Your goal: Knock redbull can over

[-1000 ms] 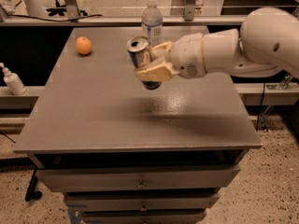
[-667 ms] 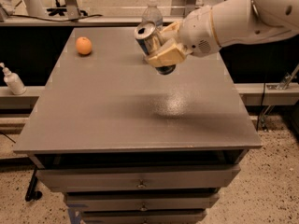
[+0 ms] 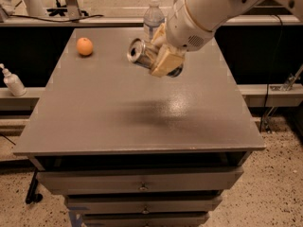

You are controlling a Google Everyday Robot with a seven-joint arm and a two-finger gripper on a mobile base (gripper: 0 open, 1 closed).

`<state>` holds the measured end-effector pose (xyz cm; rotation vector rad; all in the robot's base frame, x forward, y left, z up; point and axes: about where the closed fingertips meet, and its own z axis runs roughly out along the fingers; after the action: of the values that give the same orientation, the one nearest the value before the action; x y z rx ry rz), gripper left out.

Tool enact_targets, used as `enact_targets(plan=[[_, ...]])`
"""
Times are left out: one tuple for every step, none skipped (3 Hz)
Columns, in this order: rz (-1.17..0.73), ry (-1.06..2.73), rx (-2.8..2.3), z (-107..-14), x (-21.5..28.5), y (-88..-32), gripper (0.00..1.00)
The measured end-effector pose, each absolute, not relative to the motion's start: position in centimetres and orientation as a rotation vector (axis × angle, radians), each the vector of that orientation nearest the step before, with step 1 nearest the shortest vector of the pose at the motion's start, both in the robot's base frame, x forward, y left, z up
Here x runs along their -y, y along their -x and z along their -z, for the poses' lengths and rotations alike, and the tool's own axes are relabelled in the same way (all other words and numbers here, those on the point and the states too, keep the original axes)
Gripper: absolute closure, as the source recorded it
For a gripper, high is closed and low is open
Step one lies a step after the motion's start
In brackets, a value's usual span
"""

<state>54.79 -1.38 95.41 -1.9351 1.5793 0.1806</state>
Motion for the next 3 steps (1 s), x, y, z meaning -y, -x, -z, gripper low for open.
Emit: enact_targets(plan=[[-0.008, 2.126, -1.585, -92.8, 0.8, -53.5, 1.0], [0.146, 2.263, -1.587, -90.6, 0.6, -52.7, 1.0], [0.227, 2.333, -1.601, -89.1, 0.3, -52.3, 0.82]])
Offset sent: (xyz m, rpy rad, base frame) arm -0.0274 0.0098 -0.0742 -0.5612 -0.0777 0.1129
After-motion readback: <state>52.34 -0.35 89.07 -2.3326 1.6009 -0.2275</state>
